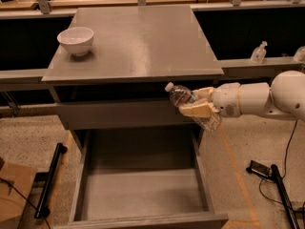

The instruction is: Pick water bottle from middle drawer and place on counter

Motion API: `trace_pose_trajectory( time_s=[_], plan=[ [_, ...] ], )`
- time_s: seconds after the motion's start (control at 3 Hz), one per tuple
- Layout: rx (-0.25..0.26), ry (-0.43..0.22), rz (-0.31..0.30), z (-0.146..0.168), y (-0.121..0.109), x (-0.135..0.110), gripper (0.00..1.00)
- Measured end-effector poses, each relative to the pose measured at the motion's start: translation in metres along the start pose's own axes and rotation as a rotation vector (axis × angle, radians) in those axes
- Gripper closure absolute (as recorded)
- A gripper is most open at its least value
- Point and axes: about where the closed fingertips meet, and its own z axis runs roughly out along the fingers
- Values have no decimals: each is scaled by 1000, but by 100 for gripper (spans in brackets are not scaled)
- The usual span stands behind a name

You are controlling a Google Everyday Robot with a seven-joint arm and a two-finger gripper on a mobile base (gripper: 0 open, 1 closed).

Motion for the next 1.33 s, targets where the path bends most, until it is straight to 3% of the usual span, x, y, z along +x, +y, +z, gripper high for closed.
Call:
trace_pose_trajectory(
  time_s=[0.33, 0.67, 1.0, 1.33],
  plan=[
    [37, 5, -18, -3, -18, -7, 100],
    [135, 85, -171, -24, -58, -68, 100],
    [223, 204, -339, -37, -80, -135, 100],
    [273, 255, -528, -27, -111, -191, 100]
  ],
)
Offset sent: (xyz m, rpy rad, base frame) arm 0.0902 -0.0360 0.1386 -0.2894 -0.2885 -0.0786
